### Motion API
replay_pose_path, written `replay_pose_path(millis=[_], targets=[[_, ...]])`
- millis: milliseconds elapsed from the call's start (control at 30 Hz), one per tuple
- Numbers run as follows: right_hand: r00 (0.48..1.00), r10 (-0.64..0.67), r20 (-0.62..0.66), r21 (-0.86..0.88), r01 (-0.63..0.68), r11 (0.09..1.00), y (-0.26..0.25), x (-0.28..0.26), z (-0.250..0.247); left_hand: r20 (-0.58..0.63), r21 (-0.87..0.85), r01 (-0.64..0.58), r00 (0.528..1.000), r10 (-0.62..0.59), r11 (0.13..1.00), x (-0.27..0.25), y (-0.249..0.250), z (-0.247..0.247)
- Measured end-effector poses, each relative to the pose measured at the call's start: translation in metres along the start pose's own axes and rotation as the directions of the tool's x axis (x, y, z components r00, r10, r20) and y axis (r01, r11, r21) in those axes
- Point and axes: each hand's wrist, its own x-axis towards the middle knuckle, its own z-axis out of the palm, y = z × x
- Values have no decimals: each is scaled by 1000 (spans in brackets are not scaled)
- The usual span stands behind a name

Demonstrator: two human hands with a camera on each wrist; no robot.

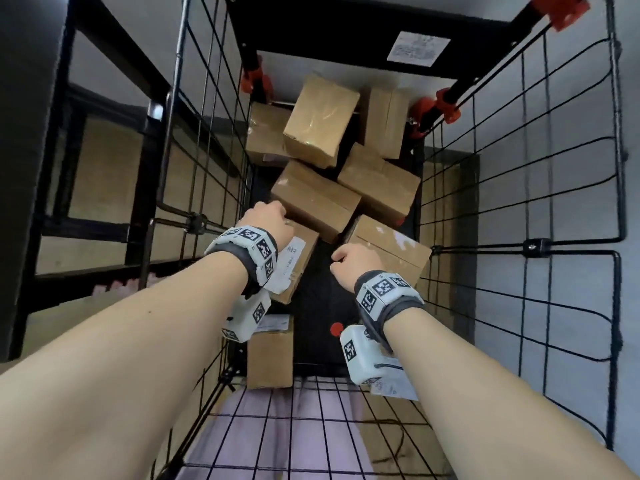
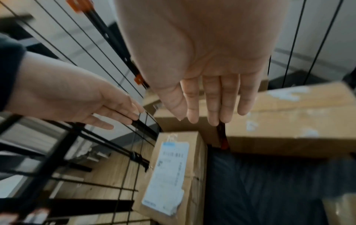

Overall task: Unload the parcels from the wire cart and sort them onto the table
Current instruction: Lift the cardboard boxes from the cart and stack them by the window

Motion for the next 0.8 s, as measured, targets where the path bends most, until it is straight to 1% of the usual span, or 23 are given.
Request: replay_pose_path(millis=[100, 233, 300, 400, 467, 600, 667, 700, 767, 800], targets=[[997, 10, 80, -13, -9, 1000, 1, 30, 24, 51, 5, 84, 995, -84, 996, 23, -20, 29], [984, 25, 179, -32, -19, 999, 3, 61, 52, 112, -40, 222, 970, -216, 974, 40, -38, 64], [975, 40, 218, -34, -33, 999, 5, 70, 64, 100, -84, 257, 963, -249, 963, 49, -39, 75], [964, 41, 263, -32, -34, 999, 9, 87, 78, 35, -105, 257, 966, -255, 961, 62, -42, 88], [955, 42, 293, -22, -37, 999, 12, 94, 84, -2, -160, 263, 964, -267, 951, 65, -46, 95], [934, 30, 355, 56, -53, 997, 15, 102, 92, 23, -315, 318, 944, -328, 894, 70, -45, 97], [920, 72, 386, 116, -126, 985, 15, 104, 94, 57, -384, 373, 923, -382, 845, 76, -44, 92], [911, 100, 400, 165, -179, 970, 14, 105, 93, 82, -389, 393, 916, -393, 834, 79, -44, 90], [898, 148, 414, 282, -281, 917, 14, 108, 93, 160, -344, 411, 912, -379, 844, 84, -44, 86], [892, 168, 420, 362, -335, 870, 15, 110, 92, 195, -314, 416, 908, -371, 853, 85, -43, 86]])
